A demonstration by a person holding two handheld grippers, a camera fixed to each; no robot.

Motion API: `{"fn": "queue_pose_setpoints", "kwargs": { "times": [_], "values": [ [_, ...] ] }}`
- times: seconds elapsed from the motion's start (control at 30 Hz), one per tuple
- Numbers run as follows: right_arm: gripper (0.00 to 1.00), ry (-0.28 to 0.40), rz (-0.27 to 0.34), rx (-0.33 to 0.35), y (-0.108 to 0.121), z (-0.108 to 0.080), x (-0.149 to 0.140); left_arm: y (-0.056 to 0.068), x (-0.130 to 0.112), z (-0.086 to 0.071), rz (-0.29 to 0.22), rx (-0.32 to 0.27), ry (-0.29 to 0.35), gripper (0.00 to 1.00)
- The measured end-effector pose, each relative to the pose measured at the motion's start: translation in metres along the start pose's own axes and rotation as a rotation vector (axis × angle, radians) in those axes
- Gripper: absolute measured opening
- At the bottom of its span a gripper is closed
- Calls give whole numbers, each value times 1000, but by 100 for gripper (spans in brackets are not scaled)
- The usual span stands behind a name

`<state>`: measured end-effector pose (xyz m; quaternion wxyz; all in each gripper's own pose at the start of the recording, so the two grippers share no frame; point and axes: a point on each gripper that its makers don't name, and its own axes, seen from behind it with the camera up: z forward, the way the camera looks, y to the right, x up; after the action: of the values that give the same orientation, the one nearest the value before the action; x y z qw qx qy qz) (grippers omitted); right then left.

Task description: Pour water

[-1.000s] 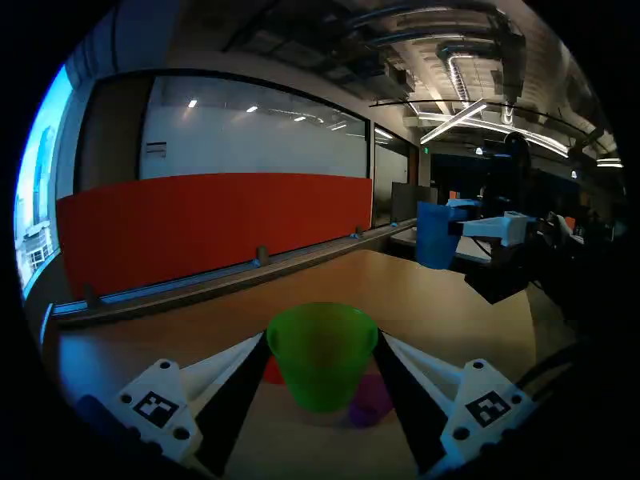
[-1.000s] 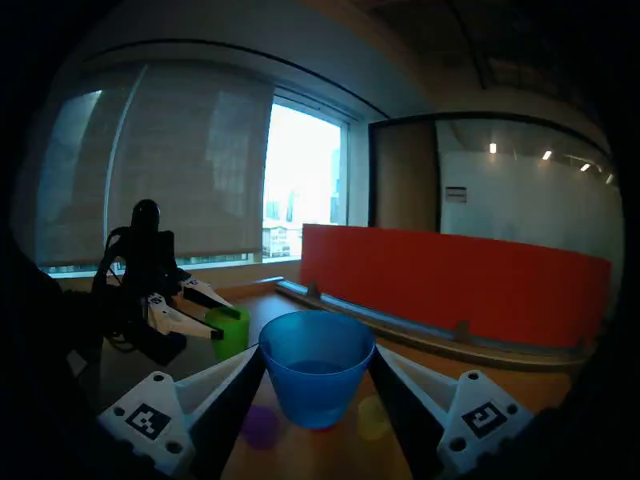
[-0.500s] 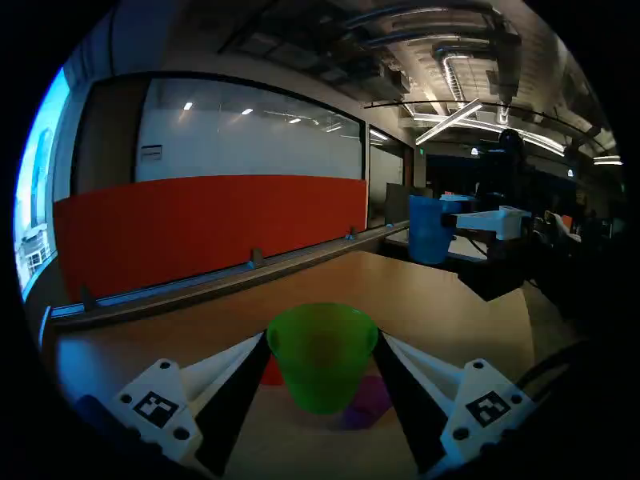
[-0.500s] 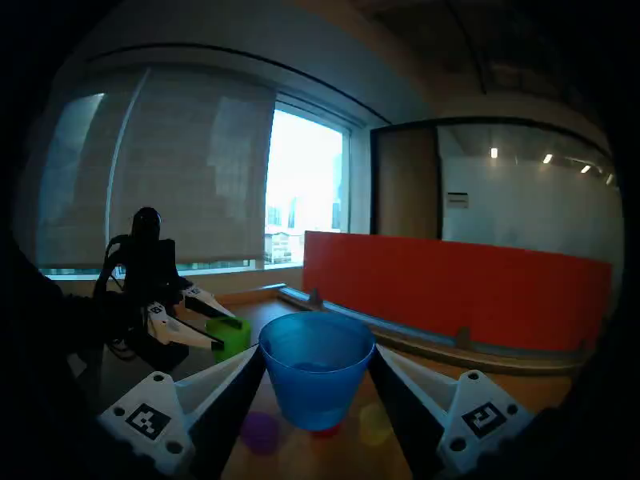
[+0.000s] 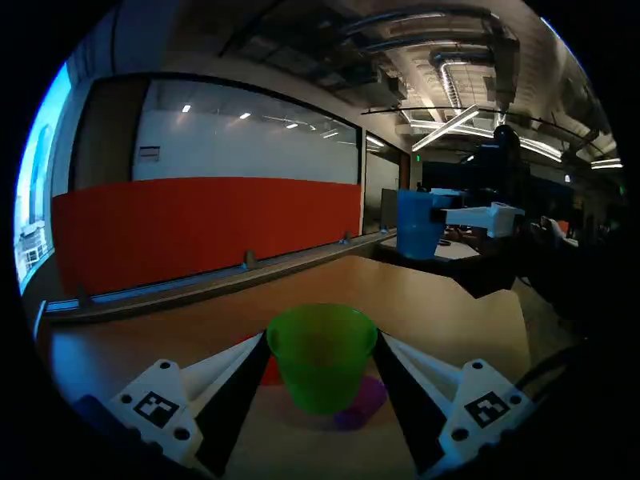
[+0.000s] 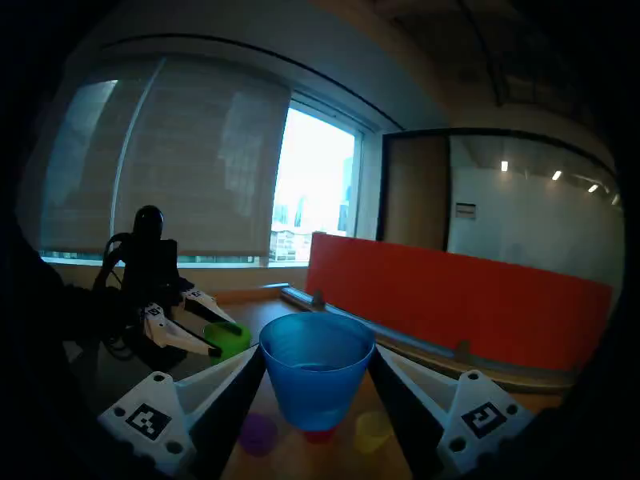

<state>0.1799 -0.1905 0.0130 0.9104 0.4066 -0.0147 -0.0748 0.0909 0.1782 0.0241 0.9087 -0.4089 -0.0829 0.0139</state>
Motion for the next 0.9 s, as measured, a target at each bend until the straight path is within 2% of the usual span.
{"fn": "queue_pose_setpoints", "kwargs": {
  "times": [0.27,0.53,0.9],
  "values": [
    [90,-7,-88,11,-3,7,5,15,-2,-2,-16,-27,17,88],
    [90,-9,-184,25,-9,15,13,33,-5,-3,-8,-61,21,89],
    [90,1,-287,41,-15,25,29,56,-3,-6,-6,-103,35,88]
  ]
}}
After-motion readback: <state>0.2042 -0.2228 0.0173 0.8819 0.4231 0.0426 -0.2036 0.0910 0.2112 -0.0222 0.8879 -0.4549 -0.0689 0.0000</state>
